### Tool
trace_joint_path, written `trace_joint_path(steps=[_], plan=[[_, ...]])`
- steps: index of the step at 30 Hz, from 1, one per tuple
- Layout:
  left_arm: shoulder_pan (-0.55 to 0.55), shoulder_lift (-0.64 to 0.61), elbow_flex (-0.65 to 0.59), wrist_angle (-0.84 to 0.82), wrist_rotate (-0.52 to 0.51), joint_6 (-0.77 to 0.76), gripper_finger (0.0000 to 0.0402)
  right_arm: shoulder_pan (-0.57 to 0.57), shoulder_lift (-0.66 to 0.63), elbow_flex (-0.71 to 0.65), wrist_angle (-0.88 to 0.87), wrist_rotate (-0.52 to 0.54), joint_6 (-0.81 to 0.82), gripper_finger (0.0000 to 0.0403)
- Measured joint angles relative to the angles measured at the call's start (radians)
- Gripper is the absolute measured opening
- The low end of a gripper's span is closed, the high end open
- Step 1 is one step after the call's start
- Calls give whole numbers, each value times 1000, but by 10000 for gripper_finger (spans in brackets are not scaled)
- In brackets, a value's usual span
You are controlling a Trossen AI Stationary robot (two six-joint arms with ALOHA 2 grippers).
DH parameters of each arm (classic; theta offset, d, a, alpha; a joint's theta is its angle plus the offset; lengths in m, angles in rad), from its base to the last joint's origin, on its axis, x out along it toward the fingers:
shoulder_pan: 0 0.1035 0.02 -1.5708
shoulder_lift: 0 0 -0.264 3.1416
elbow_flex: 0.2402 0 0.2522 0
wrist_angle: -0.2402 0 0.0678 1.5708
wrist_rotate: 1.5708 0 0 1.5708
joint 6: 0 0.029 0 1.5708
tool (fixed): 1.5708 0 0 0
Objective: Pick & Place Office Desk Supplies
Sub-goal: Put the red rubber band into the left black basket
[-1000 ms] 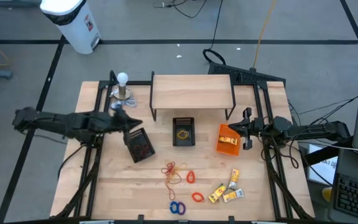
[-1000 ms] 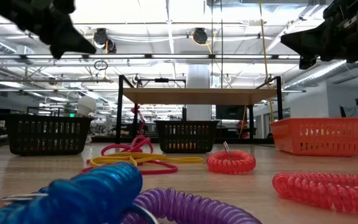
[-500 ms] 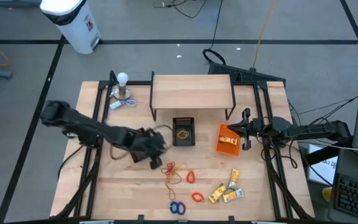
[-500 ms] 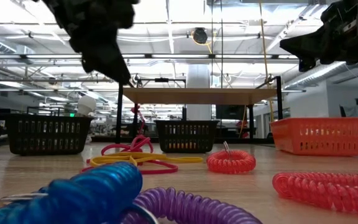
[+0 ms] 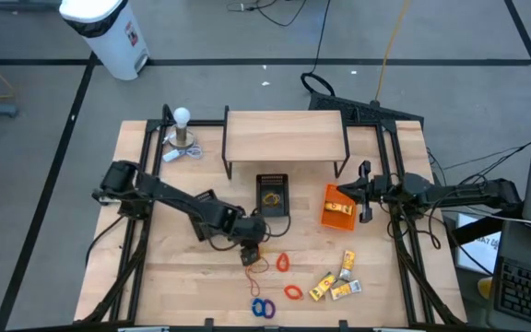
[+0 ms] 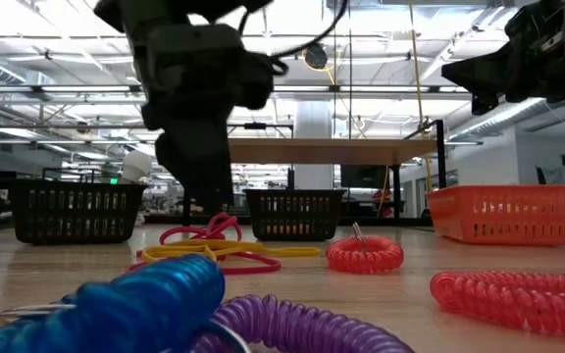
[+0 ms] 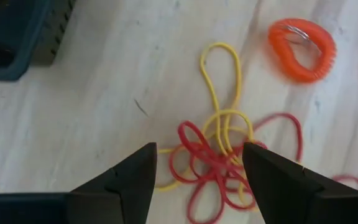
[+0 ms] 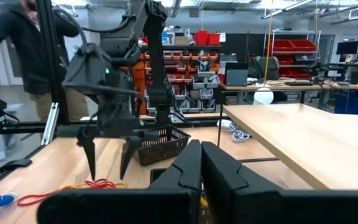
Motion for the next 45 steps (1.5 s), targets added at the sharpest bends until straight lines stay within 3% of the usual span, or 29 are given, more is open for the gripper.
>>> trace_joint_path(steps=[16,30,34,40,42,45], plan=[[36,35,10,-54,46,-41,241,0,29,0,-7,0,53,1],[29,66,10,10,68,11,235,0,47,0,1,0,70,1],[21,64,10,17,64,39,179,0,48,0,1,2,71,1],[17,59,10,39,60,94,30,0,48,0,0,2,68,1],[17,53,11,50,60,111,11,0,48,0,0,3,68,1],[15,36,32,17,61,137,13,0,48,0,0,3,68,1]])
